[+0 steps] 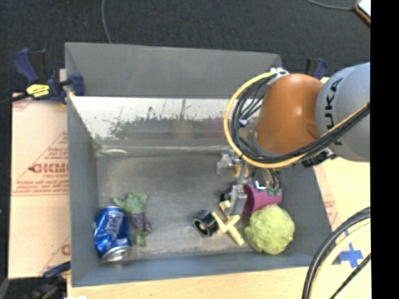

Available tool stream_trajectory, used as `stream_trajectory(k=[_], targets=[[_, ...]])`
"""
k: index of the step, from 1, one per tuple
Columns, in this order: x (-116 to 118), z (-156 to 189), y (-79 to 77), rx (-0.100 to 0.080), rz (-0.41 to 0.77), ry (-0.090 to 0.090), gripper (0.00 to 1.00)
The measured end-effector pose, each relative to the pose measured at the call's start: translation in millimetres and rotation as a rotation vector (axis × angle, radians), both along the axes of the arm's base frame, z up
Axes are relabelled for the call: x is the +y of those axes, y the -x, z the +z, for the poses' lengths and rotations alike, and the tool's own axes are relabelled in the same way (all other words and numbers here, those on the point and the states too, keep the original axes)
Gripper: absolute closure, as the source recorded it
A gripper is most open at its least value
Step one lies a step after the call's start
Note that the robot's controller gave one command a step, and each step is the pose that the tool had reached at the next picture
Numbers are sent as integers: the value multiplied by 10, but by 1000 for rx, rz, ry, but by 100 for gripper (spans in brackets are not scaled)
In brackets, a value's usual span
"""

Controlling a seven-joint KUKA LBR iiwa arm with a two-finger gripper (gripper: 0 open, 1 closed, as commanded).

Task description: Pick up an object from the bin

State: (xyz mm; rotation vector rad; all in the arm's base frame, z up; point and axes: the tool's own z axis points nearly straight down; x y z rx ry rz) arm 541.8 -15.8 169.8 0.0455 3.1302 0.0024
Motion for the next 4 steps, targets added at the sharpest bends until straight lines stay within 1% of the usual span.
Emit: stream_trajectory(k=[1, 2, 3, 4], targets=[[1017, -450, -3, 0, -65, -6, 0], [243, -856, 205, -8, -105, 3, 100], [243, -856, 205, -8, -105, 2, 100], [181, -699, 319, -7, -99, 3, 100]])
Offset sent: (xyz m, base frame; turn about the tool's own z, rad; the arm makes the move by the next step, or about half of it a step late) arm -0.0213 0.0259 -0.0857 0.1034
